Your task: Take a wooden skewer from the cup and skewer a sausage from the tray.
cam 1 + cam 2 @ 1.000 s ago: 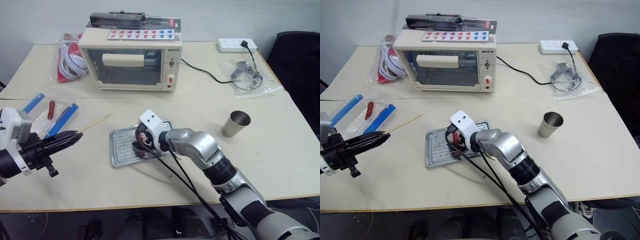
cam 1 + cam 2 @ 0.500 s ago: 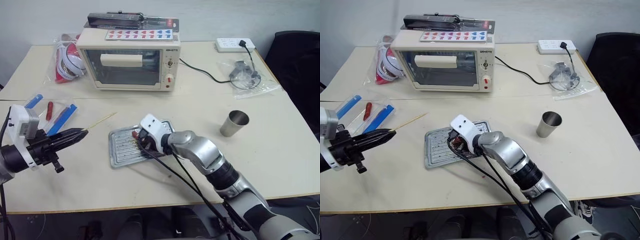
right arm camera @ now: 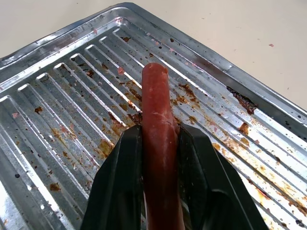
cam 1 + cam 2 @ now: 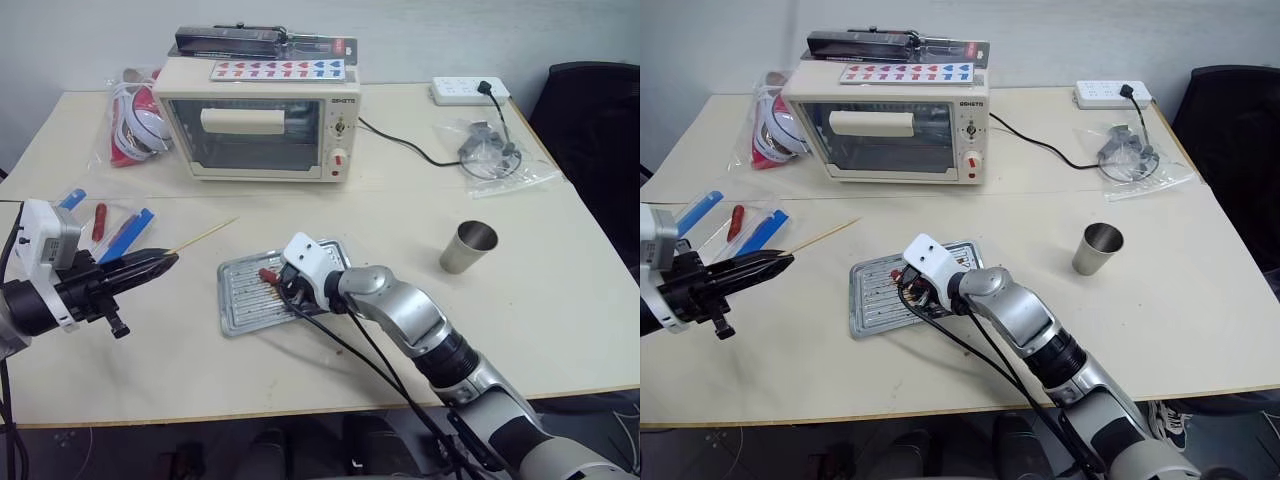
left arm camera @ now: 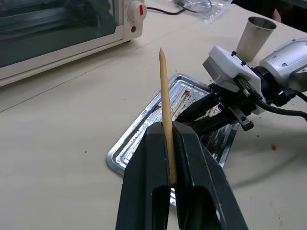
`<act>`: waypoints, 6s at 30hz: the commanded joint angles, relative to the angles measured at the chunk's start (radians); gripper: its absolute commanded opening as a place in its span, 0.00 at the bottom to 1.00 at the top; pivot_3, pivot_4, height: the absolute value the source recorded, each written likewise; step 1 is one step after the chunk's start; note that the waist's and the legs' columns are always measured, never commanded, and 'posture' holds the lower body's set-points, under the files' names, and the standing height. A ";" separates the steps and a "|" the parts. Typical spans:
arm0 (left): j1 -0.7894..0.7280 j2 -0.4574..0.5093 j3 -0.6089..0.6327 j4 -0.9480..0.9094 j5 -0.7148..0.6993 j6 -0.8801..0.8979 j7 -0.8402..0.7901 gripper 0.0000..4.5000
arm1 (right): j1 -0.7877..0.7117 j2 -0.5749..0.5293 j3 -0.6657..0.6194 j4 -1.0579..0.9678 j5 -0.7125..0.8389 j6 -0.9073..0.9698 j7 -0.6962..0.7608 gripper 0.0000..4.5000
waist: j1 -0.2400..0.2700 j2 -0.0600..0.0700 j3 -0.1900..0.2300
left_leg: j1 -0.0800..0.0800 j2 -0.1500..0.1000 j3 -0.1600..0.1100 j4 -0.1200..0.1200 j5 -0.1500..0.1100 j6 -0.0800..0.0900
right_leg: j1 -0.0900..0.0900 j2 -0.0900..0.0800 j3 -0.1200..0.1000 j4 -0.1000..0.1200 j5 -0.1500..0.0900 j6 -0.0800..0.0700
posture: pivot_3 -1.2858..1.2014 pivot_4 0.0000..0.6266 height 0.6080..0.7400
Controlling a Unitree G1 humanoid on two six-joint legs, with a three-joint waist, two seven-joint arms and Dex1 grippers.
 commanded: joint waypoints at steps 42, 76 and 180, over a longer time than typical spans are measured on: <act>-0.397 0.135 -0.468 0.079 0.000 -0.063 -0.409 0.00 | -0.239 -0.780 -0.326 -0.253 0.559 0.279 0.927 0.07 | 0.029 0.001 0.001 | -0.002 -0.001 0.000 0.001 -0.001 0.001 | 0.000 -0.001 0.000 -0.002 0.000 0.000 | 0.52 0.24 1.00; -0.528 0.126 -0.528 0.143 0.061 -0.084 -0.468 0.00 | -0.243 -0.735 -0.345 -0.239 0.636 0.328 0.826 0.07 | 0.029 0.001 0.001 | -0.002 -0.001 0.000 0.001 -0.001 0.001 | 0.000 -0.001 0.000 -0.001 0.000 0.000 | 0.52 0.24 1.00; 0.190 -0.227 0.321 0.045 0.209 -0.192 0.159 0.00 | -0.327 -0.565 -0.298 -0.103 0.394 0.001 0.743 0.91 | 0.033 0.000 0.000 | -0.002 -0.001 -0.001 0.003 -0.001 0.001 | 0.000 -0.002 0.000 -0.003 0.000 0.000 | 0.52 0.24 1.00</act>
